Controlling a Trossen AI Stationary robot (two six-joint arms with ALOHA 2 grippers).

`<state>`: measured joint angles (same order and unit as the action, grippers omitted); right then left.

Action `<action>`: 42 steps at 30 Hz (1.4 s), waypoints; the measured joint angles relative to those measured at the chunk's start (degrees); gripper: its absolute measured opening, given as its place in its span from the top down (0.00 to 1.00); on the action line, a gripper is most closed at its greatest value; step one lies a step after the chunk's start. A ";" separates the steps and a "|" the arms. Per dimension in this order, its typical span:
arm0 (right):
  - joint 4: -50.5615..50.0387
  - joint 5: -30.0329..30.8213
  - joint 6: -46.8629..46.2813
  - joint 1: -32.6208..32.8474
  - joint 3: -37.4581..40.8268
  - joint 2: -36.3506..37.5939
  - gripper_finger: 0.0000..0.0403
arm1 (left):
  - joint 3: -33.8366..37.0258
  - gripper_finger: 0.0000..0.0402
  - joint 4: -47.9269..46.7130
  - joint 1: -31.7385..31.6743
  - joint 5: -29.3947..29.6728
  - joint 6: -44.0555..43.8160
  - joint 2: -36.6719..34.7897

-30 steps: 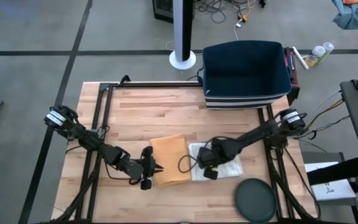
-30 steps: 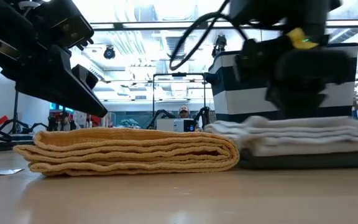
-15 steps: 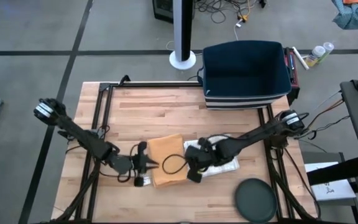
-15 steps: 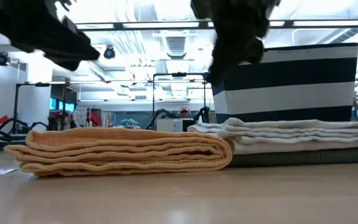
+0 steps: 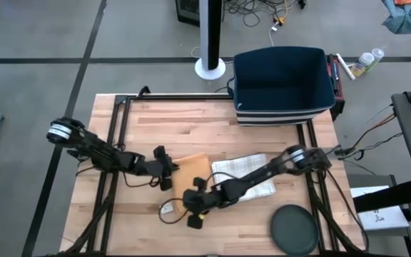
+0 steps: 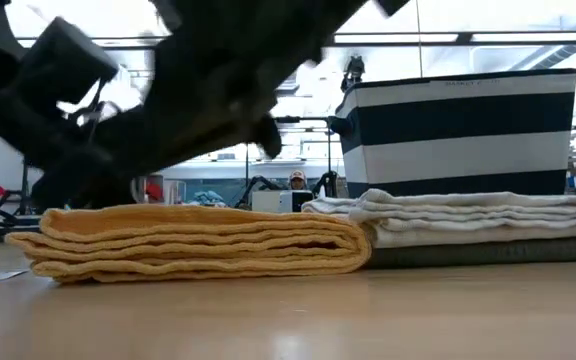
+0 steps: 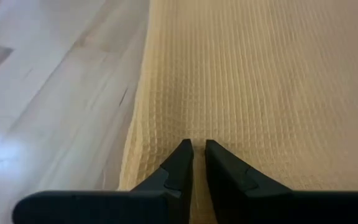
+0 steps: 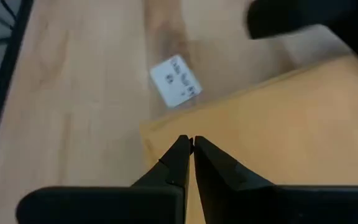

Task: Fold kitchen towel into neat rectangle
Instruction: Fold the orange towel

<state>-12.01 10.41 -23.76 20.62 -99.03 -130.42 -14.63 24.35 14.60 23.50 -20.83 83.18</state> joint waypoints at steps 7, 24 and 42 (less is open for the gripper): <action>-5.91 -7.68 -2.13 0.30 -8.73 -6.73 0.95 | 3.46 0.91 -0.48 8.05 -1.30 -10.00 -1.46; -11.93 2.34 -0.49 10.13 -17.40 -4.49 0.95 | -3.61 0.91 -16.60 44.69 10.89 -38.47 -13.27; -0.54 9.97 -5.14 11.00 -16.86 -9.73 0.95 | -30.41 0.91 -17.09 44.02 8.80 -19.43 18.26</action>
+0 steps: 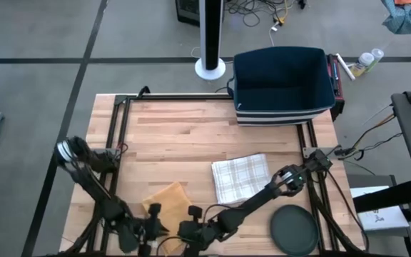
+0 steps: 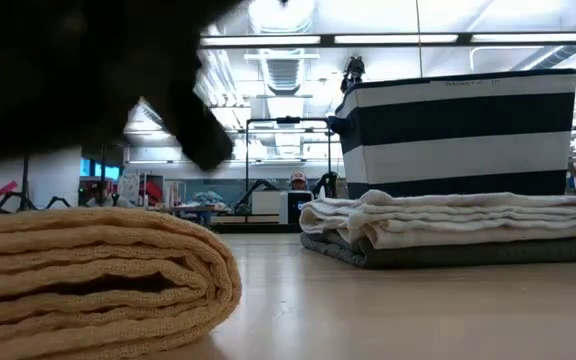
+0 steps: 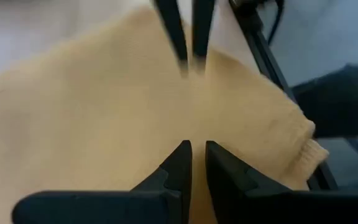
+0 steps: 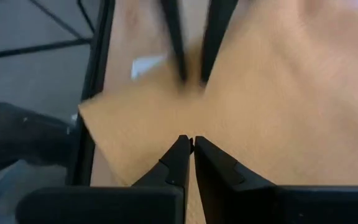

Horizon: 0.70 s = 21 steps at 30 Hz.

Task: Fold kitchen towel into neat rectangle
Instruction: Fold the orange towel

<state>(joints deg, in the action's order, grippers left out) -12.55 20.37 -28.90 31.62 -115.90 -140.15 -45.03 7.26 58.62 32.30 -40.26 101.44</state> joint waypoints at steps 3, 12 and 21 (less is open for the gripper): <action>-3.15 0.80 -0.63 0.64 -0.44 3.29 0.95 | -4.61 0.90 -2.51 -0.27 -2.64 2.72 3.64; -18.70 0.58 -11.81 -0.01 2.48 2.25 0.95 | -13.25 0.90 -20.03 3.29 -8.05 -0.15 4.12; -18.01 0.24 -9.59 0.05 1.00 2.58 0.95 | -13.33 0.90 -18.52 4.38 -4.76 -1.19 3.52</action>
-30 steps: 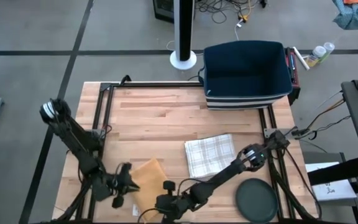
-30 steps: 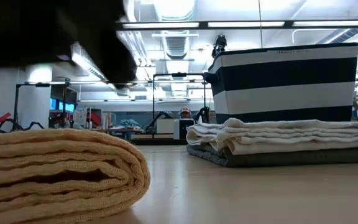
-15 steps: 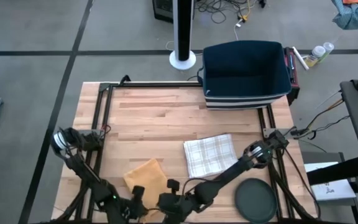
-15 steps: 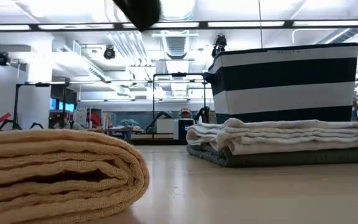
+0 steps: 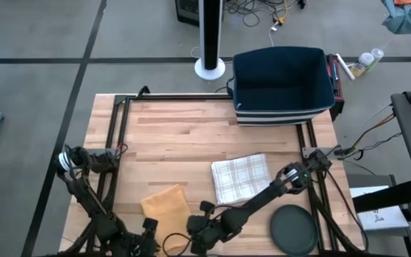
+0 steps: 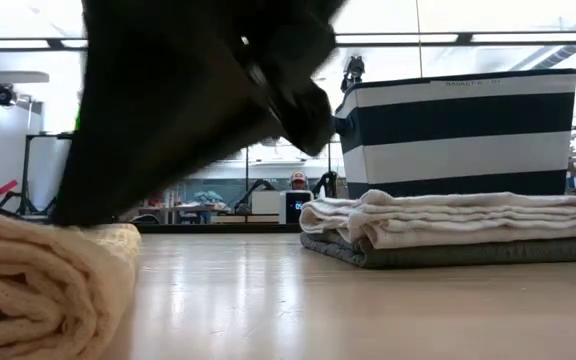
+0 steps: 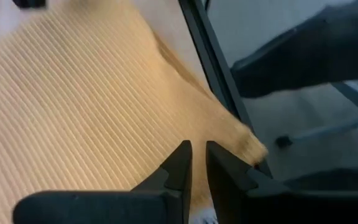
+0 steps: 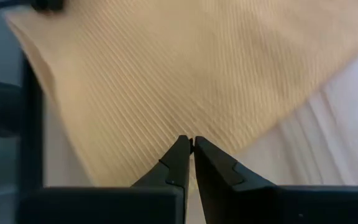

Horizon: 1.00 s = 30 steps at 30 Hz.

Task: Fold kitchen towel into neat rectangle
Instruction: Fold the orange towel

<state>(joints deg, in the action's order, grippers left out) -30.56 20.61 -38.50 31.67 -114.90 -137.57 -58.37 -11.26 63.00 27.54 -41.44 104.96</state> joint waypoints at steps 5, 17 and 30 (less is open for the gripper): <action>1.90 -0.01 -0.05 0.72 -0.84 0.07 0.95 | 0.00 0.90 2.73 -2.93 -0.71 6.19 -1.50; 4.26 -4.13 -2.58 0.48 0.21 -4.02 0.95 | 1.22 0.91 11.97 -3.09 -9.08 10.93 1.68; -2.25 -1.66 -5.92 -0.11 -1.61 -2.38 0.95 | 0.50 0.91 0.55 0.55 -8.64 3.66 -4.43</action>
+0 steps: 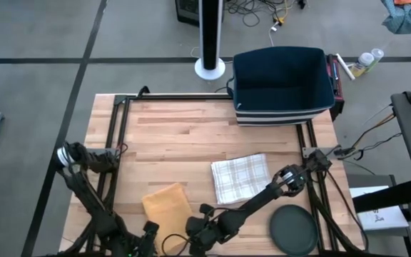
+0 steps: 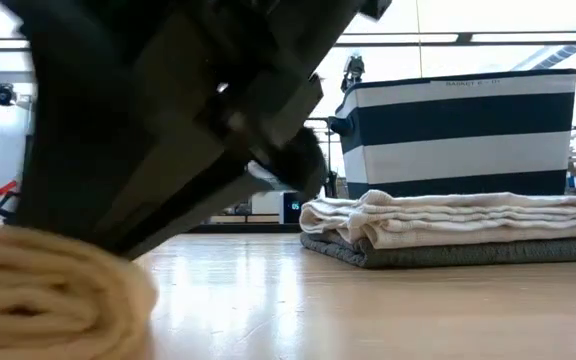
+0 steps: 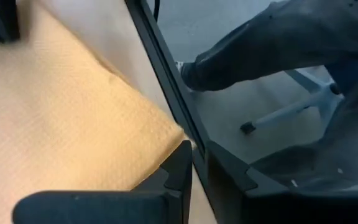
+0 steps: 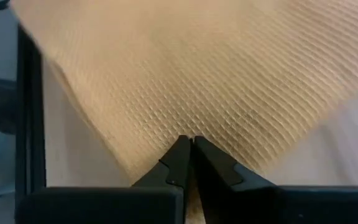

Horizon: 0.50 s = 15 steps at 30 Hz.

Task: Fold kitchen towel into neat rectangle
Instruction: Fold the orange towel

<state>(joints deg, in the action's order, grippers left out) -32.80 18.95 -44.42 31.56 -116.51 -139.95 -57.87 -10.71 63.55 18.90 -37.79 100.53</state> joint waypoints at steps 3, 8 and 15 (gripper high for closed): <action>-4.18 0.45 -5.85 0.41 -0.24 2.84 0.95 | 0.35 0.91 -3.99 1.43 1.82 -2.80 -3.99; -8.11 -3.04 -16.16 0.91 -0.23 5.26 0.87 | 2.34 0.91 -3.65 2.16 2.88 -6.44 -4.78; -12.88 -5.60 -21.02 1.32 -0.22 6.65 0.66 | 5.88 0.91 2.96 2.05 -0.53 -11.73 2.23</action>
<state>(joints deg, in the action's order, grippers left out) -45.68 13.34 -65.44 32.87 -116.73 -133.29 -51.99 -7.76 65.60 18.37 -49.52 102.76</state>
